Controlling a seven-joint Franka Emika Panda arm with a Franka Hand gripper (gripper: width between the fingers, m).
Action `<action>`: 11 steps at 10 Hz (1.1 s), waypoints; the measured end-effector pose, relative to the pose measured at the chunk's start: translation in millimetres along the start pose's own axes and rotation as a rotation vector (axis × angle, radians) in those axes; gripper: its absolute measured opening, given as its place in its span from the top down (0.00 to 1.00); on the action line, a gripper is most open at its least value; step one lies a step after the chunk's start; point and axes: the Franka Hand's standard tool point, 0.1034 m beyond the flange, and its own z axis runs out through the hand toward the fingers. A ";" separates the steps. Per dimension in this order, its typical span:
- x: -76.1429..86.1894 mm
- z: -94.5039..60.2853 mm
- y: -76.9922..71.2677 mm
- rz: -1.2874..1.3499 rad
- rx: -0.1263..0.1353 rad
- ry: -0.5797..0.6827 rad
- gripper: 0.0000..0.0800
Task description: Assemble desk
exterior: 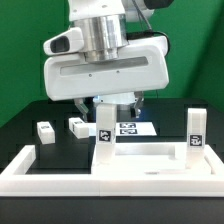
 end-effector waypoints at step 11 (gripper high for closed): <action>3.6 6.2 1.9 0.716 -0.001 0.062 0.64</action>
Offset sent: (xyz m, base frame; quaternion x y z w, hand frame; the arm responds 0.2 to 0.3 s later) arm 0.0000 0.0000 0.0000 0.0000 0.0000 0.0000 1.0000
